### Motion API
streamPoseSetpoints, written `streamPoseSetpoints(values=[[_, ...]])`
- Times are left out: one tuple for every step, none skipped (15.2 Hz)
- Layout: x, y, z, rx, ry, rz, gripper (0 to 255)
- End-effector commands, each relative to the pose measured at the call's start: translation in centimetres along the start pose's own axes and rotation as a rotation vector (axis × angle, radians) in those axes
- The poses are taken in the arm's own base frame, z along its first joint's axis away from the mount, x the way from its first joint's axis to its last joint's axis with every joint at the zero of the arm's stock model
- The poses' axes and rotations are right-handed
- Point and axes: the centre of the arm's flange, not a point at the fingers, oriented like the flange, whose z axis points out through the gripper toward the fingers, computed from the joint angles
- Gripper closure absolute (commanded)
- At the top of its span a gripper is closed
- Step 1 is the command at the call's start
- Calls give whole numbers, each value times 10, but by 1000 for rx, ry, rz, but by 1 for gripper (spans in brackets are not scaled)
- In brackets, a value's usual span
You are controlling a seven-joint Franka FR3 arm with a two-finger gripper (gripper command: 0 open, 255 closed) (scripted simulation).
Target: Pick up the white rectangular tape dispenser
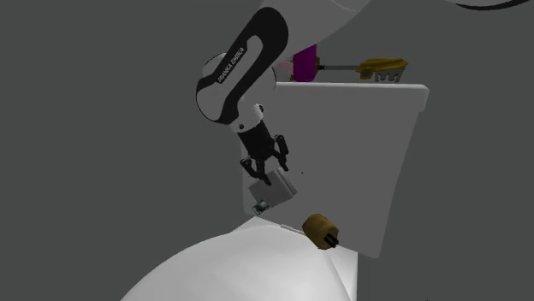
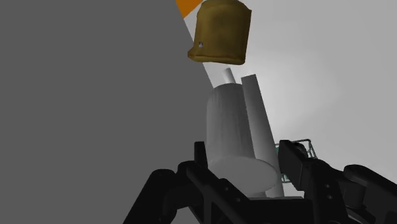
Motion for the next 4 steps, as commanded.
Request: streamPoseSetpoints(values=[[-2,7,-10,-1,1,4,255],[-3,9,-15,-1,1,4,255],[-3,9,-15,-1,1,4,255],[-3,9,-15,-1,1,4,255]])
